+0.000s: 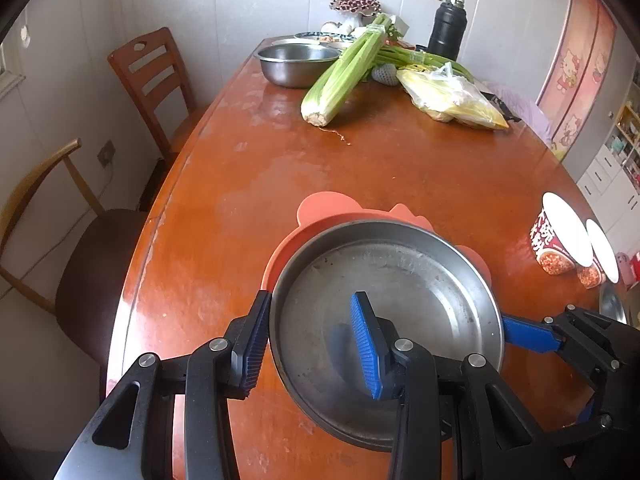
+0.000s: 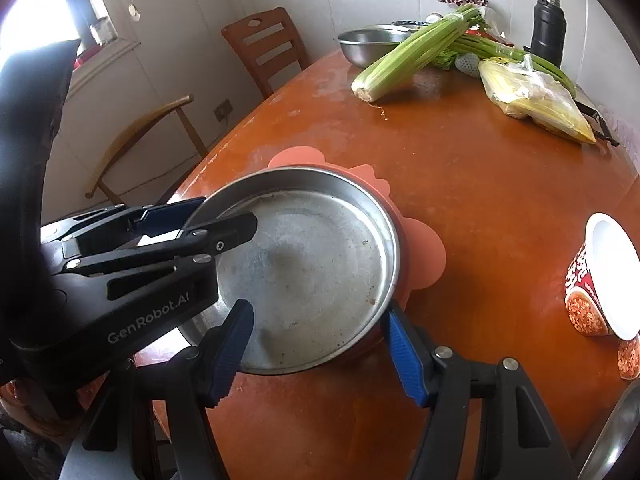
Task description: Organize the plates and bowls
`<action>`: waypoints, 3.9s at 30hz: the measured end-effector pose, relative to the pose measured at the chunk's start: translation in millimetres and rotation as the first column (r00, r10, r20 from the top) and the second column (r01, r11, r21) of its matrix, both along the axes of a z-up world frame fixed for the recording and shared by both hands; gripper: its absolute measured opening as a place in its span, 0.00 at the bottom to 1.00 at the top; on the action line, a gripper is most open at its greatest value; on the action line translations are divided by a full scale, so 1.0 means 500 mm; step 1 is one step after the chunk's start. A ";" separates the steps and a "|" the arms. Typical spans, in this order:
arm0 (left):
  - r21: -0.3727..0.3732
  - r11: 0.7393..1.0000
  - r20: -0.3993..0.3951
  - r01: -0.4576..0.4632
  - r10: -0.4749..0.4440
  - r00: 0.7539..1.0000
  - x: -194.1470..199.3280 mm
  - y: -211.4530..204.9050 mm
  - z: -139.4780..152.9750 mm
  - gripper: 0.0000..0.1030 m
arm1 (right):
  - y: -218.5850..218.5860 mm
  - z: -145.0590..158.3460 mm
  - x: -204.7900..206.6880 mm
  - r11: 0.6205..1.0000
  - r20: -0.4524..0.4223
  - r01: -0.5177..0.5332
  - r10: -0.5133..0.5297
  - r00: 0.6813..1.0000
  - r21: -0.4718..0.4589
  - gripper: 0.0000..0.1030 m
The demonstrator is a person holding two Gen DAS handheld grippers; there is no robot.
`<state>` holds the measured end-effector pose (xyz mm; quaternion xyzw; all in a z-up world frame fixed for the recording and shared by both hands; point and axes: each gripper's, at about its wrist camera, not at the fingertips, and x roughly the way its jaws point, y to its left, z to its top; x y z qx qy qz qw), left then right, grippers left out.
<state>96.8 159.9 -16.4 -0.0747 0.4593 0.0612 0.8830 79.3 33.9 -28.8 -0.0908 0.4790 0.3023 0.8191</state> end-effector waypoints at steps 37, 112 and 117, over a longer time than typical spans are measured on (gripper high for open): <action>-0.038 0.998 -0.007 -0.056 0.056 0.998 -0.006 0.040 -0.003 0.43 | 0.032 -0.010 -0.015 0.991 0.084 -0.089 0.098 0.992 -0.105 0.68; -0.127 0.991 -0.110 -0.049 0.035 0.993 0.086 -0.044 -0.055 0.60 | -0.112 -0.052 0.104 0.993 -0.061 0.120 -0.121 0.991 -0.020 0.73; -0.124 0.992 -0.110 -0.026 0.013 0.994 0.110 -0.058 -0.056 0.60 | -0.125 -0.051 0.116 0.988 -0.036 0.147 -0.148 0.988 -0.039 0.73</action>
